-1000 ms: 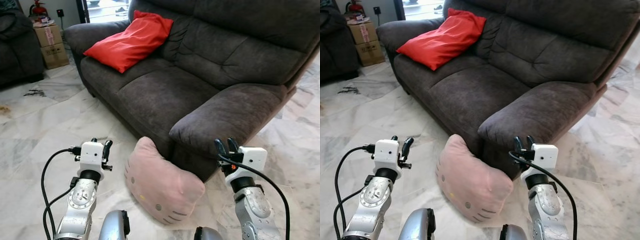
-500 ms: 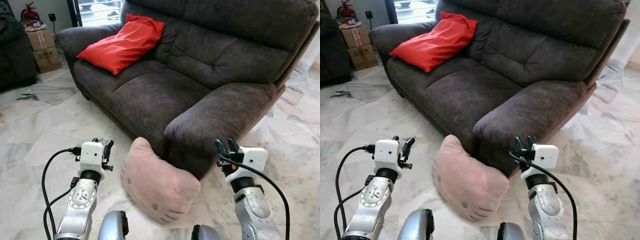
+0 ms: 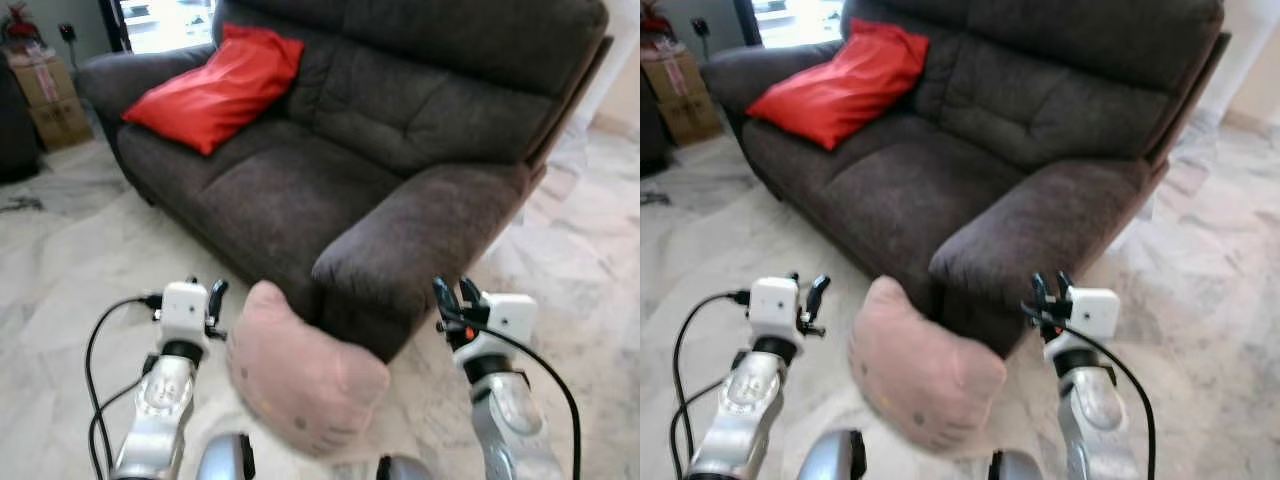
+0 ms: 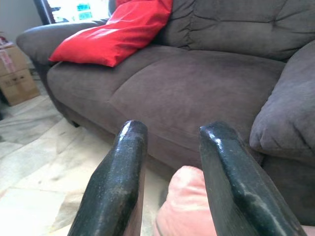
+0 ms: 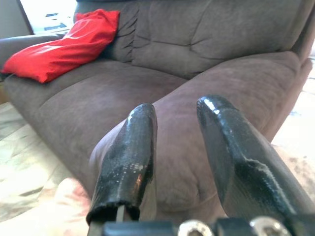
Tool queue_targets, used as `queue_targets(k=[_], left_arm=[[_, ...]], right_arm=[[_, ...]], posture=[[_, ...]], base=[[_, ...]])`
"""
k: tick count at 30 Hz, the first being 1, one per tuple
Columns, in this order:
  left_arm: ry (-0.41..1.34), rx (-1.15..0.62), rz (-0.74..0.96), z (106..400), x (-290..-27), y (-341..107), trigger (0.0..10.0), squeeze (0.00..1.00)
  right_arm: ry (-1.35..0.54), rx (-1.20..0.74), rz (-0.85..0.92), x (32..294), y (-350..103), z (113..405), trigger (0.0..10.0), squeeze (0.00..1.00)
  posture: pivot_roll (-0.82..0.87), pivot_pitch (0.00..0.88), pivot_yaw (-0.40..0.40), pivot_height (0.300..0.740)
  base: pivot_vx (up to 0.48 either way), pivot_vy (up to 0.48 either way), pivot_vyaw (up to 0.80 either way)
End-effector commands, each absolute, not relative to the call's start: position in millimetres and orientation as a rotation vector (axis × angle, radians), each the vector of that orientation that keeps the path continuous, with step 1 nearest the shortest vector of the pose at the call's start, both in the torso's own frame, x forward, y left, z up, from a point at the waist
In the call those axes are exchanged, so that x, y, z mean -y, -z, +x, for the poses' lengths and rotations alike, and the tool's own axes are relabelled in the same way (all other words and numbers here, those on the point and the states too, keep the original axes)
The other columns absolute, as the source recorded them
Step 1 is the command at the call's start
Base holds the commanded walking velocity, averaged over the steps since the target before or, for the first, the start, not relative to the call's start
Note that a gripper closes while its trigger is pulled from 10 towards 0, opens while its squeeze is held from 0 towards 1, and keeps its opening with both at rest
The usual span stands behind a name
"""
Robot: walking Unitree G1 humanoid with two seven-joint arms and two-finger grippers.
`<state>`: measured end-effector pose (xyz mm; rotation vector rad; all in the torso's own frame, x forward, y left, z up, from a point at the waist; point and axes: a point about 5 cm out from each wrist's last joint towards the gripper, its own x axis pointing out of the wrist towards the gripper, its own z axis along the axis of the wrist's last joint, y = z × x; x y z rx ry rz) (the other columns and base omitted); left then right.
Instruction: Move the pillow to the sofa from floor
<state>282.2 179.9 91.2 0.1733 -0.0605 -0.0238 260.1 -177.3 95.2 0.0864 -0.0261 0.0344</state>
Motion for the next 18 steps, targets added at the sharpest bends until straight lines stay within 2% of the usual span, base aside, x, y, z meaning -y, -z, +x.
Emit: queue_targets(k=[1, 11, 18], left_arm=[[0.022, 0.043, 0.166, 282.3, -182.0, -88.9, 10.0, 0.00], [0.025, 0.049, 0.178, 282.4, -181.9, -89.9, 10.0, 0.00], [0.040, 0.046, 0.181, 282.3, -179.2, -88.9, 10.0, 0.00]], right_arm=[[-0.035, 0.023, 0.091, 176.7, -95.6, 261.6, 10.0, 0.00], [-0.031, 0.017, 0.091, 176.6, -94.7, 261.3, 10.0, 0.00], [-0.029, 0.007, 0.092, 176.0, -91.8, 261.1, 10.0, 0.00]], posture=[[-0.01, 0.000, -0.061, 0.605], [-0.01, 0.000, -0.059, 0.605], [-0.01, 0.000, -0.059, 0.605]], base=[[0.281, 0.000, 0.00], [0.279, 0.000, 0.00], [0.000, 0.000, 0.00]])
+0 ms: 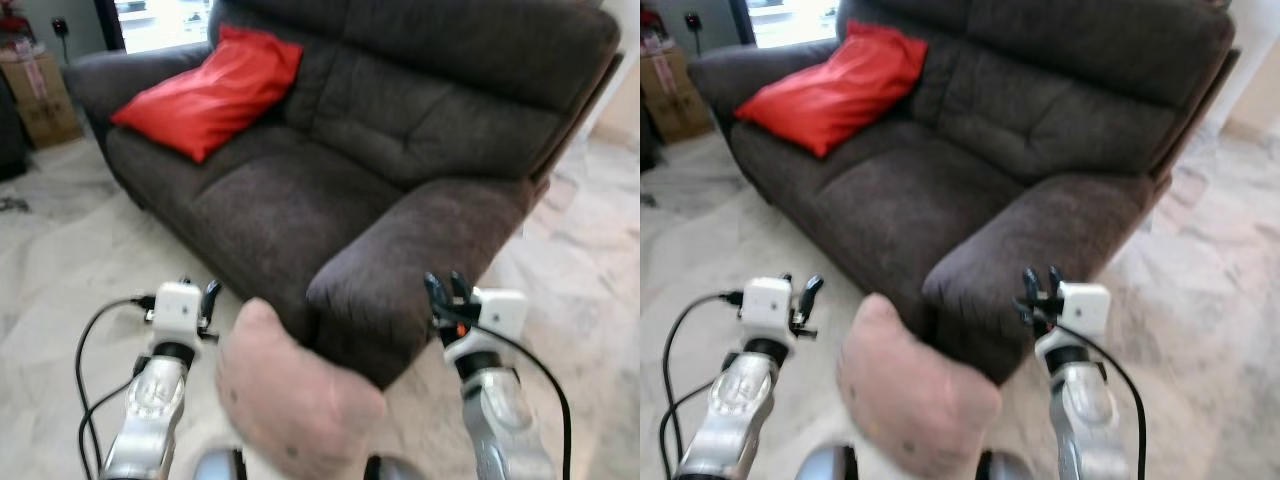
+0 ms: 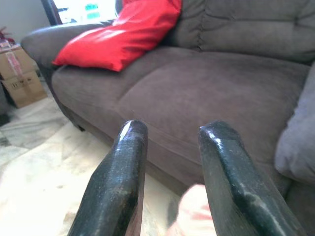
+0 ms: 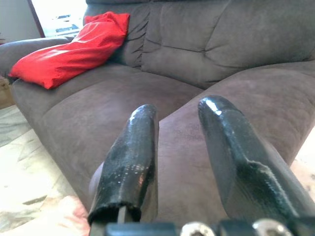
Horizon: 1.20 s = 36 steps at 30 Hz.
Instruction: Move the pillow to the sofa from floor
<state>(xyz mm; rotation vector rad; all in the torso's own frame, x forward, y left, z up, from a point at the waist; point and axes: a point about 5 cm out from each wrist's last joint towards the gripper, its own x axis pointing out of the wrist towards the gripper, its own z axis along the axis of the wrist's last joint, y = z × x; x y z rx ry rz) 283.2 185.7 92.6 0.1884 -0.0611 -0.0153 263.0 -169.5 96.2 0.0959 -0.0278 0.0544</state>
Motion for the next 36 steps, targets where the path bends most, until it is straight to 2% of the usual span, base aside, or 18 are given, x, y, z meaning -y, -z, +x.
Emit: queue_targets(k=[1, 26, 36], left_arm=[[0.039, 0.043, 0.179, 282.3, -179.2, -88.1, 10.0, 0.00], [0.031, 0.042, 0.181, 281.5, -180.6, -87.7, 10.0, 0.00], [0.028, 0.041, 0.182, 281.5, -181.2, -87.4, 10.0, 0.00]], right_arm=[[-0.026, -0.001, 0.092, 176.4, -89.4, 260.6, 10.0, 0.00], [-0.013, 0.015, 0.106, 177.5, -91.9, 260.4, 10.0, 0.00], [-0.021, 0.013, 0.106, 176.5, -92.0, 260.5, 10.0, 0.00]], posture=[[-0.01, 0.000, -0.059, 0.605], [-0.01, 0.000, -0.059, 0.605], [-0.01, 0.000, -0.059, 0.567]], base=[[0.000, 0.000, 0.00], [0.000, 0.000, 0.00], [0.000, 0.000, 0.00]])
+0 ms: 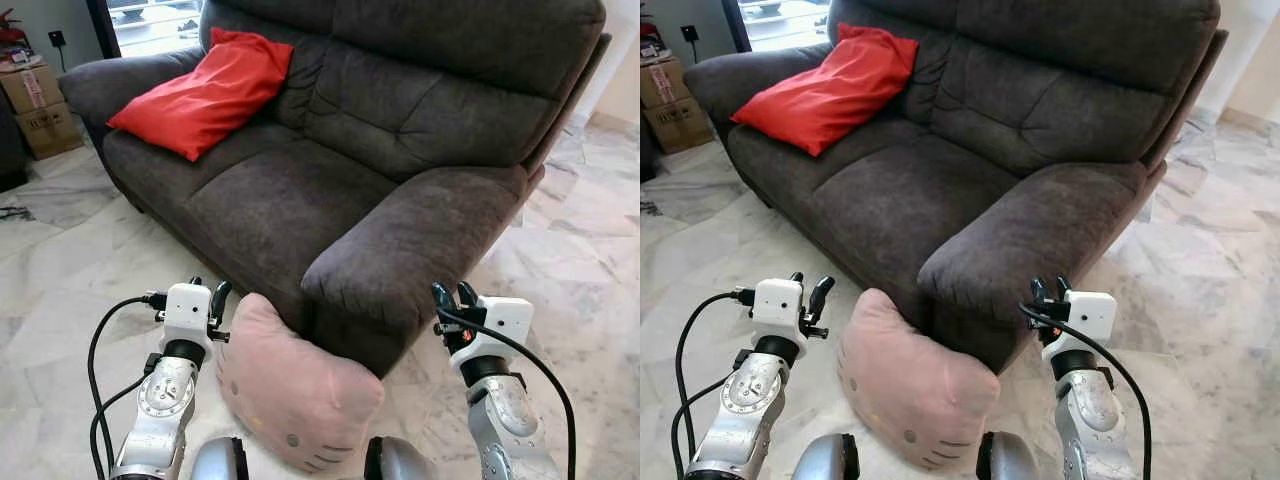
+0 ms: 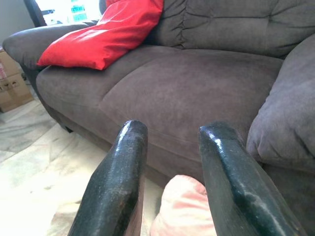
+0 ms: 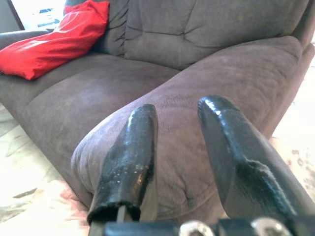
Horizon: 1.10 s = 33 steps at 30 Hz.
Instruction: Move the pillow to the sofa from floor
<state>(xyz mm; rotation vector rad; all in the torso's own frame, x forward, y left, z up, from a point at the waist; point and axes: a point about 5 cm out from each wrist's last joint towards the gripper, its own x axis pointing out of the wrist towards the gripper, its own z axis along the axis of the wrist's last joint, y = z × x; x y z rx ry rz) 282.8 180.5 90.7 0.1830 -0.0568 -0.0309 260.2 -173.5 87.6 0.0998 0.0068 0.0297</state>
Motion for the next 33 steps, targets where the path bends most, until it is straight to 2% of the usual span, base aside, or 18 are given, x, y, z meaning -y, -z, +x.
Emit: queue_targets(k=[1, 8, 33], left_arm=[[0.028, 0.041, 0.182, 281.6, -181.1, -87.4, 10.0, 0.00], [0.025, 0.042, 0.181, 281.7, -180.4, -87.1, 10.0, 0.00], [0.016, 0.029, 0.172, 281.7, -181.4, -85.3, 10.0, 0.00]], right_arm=[[-0.022, 0.012, 0.106, 176.4, -91.9, 260.5, 10.0, 0.00], [-0.053, 0.014, 0.104, 174.2, -93.5, 260.4, 10.0, 0.00], [-0.072, -0.016, 0.083, 173.2, -91.3, 259.6, 10.0, 0.00]], posture=[[-0.01, 0.000, -0.059, 0.562], [-0.02, 0.000, -0.062, 0.519], [-0.02, 0.000, -0.066, 0.519]], base=[[0.000, 0.000, 0.00], [0.000, 0.000, 0.00], [0.000, 0.000, 0.00]])
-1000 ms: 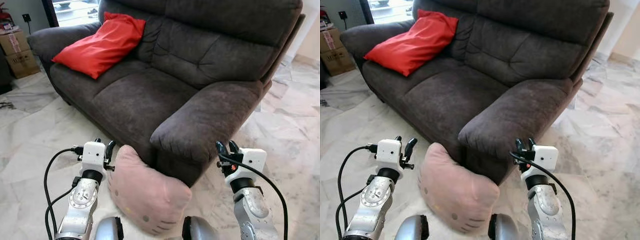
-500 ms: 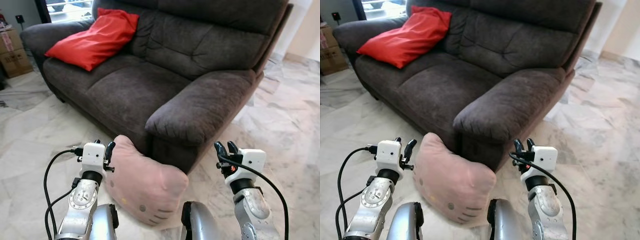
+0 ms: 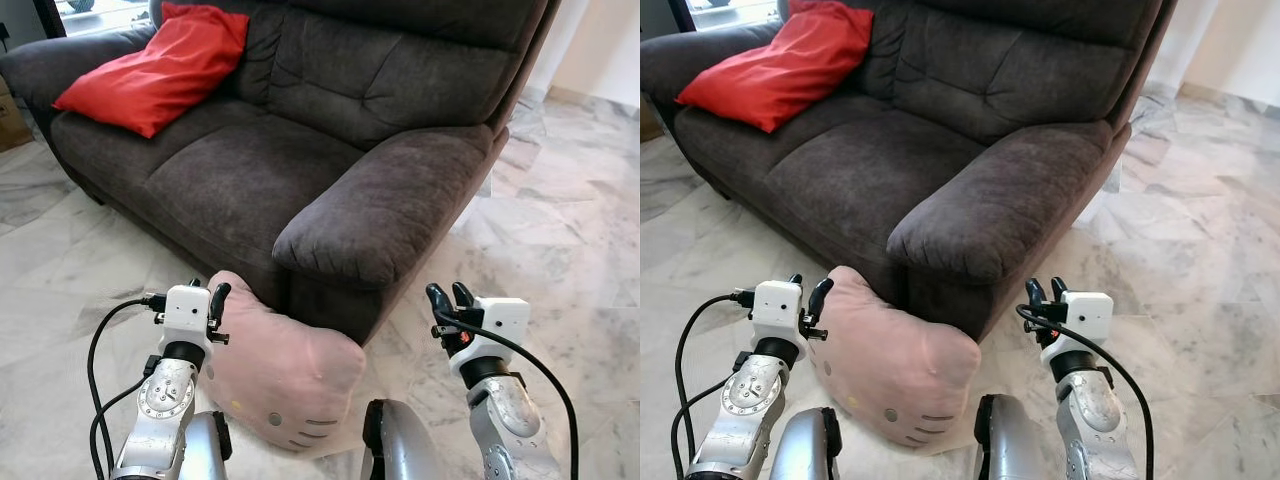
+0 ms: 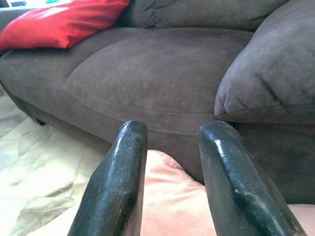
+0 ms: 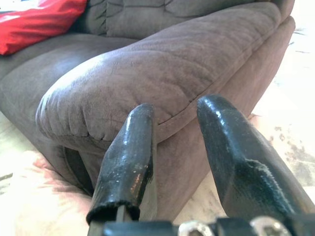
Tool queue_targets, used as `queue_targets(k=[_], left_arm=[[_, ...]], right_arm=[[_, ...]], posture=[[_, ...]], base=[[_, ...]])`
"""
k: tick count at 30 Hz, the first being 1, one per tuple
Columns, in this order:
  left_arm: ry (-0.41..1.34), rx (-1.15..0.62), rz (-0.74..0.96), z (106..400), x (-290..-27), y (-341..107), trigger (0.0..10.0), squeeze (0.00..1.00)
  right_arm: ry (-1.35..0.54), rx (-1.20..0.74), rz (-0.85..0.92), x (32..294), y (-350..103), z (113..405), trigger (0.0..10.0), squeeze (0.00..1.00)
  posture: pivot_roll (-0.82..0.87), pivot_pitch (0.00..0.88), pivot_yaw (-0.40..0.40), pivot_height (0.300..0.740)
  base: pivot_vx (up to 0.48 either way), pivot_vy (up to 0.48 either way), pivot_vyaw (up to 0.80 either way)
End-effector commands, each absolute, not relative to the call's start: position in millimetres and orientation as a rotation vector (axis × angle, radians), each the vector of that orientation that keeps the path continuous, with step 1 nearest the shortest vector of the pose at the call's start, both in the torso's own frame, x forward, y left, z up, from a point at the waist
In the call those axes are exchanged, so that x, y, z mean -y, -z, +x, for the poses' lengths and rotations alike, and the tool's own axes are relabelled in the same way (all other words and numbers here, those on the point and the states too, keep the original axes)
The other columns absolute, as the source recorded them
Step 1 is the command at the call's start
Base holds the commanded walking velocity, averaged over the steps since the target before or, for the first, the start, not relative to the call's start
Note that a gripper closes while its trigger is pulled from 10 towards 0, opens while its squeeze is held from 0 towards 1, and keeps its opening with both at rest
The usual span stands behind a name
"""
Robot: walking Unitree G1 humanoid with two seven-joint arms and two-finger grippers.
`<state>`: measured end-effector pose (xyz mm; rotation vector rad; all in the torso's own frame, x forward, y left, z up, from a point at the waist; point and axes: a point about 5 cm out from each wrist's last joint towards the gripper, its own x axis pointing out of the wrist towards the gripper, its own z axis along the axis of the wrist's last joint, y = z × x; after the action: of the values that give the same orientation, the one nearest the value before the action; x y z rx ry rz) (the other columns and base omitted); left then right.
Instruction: Move the pillow to the sofa from floor
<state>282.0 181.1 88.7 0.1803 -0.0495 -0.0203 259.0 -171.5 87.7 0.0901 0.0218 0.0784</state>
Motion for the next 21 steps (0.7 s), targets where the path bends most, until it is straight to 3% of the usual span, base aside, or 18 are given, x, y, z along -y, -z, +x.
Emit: queue_targets(k=[1, 8, 18, 21], left_arm=[[0.015, 0.028, 0.171, 281.8, -181.5, -85.2, 10.0, 0.00], [0.011, 0.023, 0.167, 281.4, -181.9, -84.2, 10.0, 0.00], [0.008, 0.023, 0.161, 281.2, -182.0, -83.9, 10.0, 0.00], [0.006, 0.022, 0.158, 281.1, -181.9, -83.8, 10.0, 0.00]], right_arm=[[-0.066, -0.021, 0.078, 173.9, -90.8, 259.9, 10.0, 0.00], [-0.041, -0.047, 0.082, 177.5, -87.9, 261.1, 10.0, 0.00], [-0.041, -0.051, 0.073, 178.2, -87.5, 261.2, 10.0, 0.00], [-0.030, -0.048, 0.066, 178.9, -87.5, 261.1, 10.0, 0.00]], posture=[[-0.02, 0.000, -0.066, 0.519], [-0.02, 0.000, -0.067, 0.519], [-0.02, 0.000, -0.068, 0.519], [-0.02, 0.000, -0.068, 0.519]], base=[[0.000, 0.000, 0.00], [0.000, 0.000, 0.00], [0.000, 0.000, -0.74], [0.000, 0.000, 0.00]])
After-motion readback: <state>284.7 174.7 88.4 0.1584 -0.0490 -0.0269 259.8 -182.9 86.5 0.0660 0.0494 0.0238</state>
